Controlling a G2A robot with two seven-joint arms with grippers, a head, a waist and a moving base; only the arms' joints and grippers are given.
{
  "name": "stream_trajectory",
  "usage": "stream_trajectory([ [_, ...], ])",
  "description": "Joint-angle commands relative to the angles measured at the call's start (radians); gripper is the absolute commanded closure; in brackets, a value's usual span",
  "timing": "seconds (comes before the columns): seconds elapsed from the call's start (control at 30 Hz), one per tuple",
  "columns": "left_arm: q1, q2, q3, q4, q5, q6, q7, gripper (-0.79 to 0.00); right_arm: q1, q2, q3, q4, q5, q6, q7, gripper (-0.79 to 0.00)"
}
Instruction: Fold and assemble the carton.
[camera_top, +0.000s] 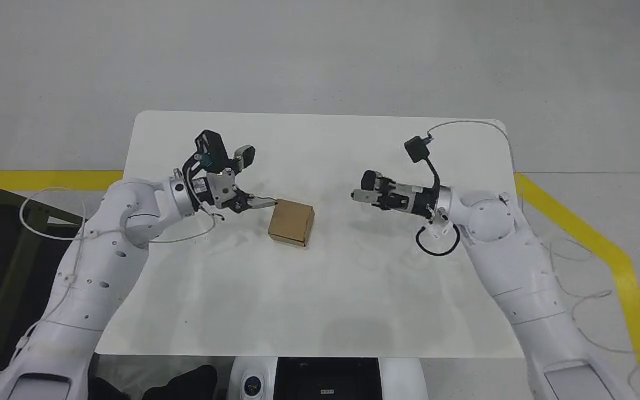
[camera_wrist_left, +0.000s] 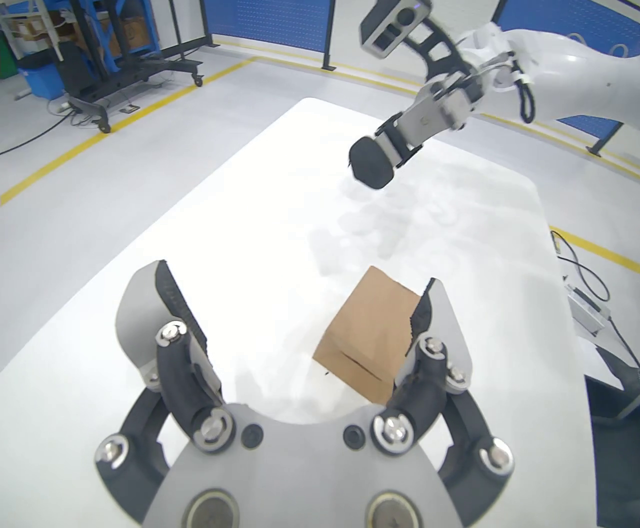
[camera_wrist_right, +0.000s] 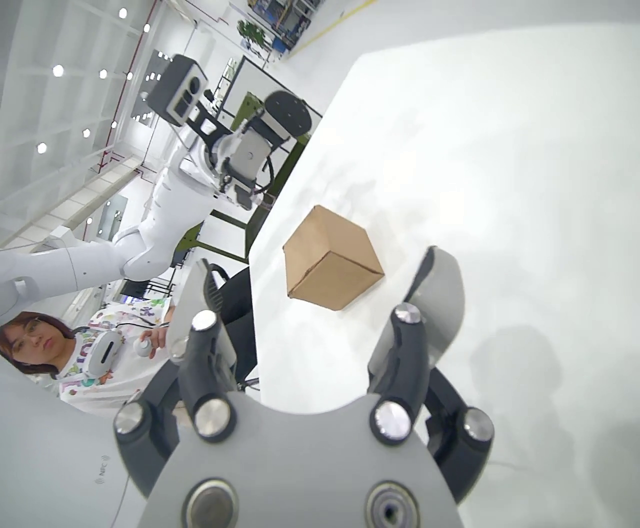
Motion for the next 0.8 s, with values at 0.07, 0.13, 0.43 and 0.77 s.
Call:
stream_trajectory([
  [0.07, -0.023, -0.001, -0.018, 0.036, -0.006, 0.026, 0.003, -0.785, -0.01, 0.011, 0.06, 0.013, -0.11, -0.109, -0.116, -0.785],
  [0.13, -0.038, -0.002, -0.024, 0.056, -0.016, 0.036, -0.001, -0.785, -0.01, 0.016, 0.092, 0.024, -0.187, -0.141, -0.187, -0.785],
  [0.43, -0.116, -0.007, -0.031, 0.162, -0.035, 0.055, -0.035, -0.785, 0.015, 0.029, 0.191, 0.053, -0.644, -0.184, -0.533, -0.785],
  [0.77, -0.235, -0.007, -0.04, 0.275, -0.059, -0.005, -0.091, -0.785, 0.004, 0.043, 0.255, 0.0, -1.059, -0.062, -0.887, -0.785],
])
